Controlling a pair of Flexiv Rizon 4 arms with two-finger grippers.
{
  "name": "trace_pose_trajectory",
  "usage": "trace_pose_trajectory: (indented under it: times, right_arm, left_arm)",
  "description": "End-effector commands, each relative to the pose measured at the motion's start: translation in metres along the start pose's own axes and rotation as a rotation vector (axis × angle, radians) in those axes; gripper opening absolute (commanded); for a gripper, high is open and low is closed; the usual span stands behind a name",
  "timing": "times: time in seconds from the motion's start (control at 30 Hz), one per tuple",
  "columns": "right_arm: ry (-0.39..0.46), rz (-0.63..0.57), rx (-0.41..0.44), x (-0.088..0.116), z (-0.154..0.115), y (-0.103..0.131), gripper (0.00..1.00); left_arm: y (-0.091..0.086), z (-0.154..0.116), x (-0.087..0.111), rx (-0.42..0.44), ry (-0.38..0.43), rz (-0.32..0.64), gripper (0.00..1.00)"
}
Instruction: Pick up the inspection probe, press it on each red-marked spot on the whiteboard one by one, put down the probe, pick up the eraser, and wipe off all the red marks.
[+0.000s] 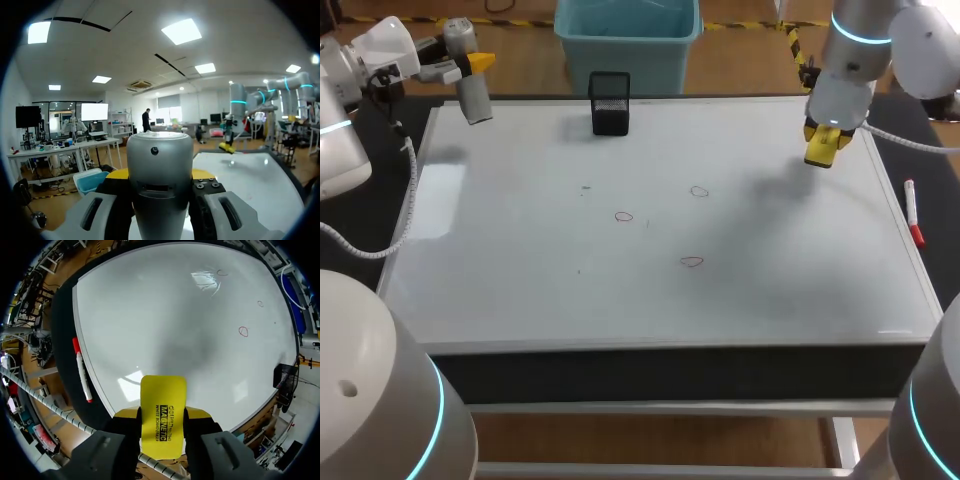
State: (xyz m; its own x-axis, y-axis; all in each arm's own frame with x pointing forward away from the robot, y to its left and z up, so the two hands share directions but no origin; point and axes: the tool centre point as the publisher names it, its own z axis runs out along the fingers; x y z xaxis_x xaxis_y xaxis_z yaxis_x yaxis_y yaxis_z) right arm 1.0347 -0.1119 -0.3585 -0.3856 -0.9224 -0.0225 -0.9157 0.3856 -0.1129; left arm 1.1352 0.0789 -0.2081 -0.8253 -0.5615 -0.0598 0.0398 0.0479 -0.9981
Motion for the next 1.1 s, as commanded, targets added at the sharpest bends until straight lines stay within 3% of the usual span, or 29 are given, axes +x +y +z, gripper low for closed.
trace_pose_trajectory:
  times: [0.03, 0.83, 1.1]
  right_arm:
    - [0.003, -0.002, 0.001, 0.001, -0.002, 0.000, 0.00]
    - [0.003, -0.002, 0.001, 0.001, -0.002, 0.000, 0.00]
    - [0.003, -0.002, 0.001, 0.001, -0.002, 0.000, 0.00]
  left_arm:
    - [-0.001, 0.000, 0.000, 0.001, -0.001, 0.001, 0.00]
    - [-0.001, 0.000, 0.000, 0.001, -0.001, 0.001, 0.00]
    - [-0.004, 0.027, 0.039, -0.020, 0.140, -0.022, 0.00]
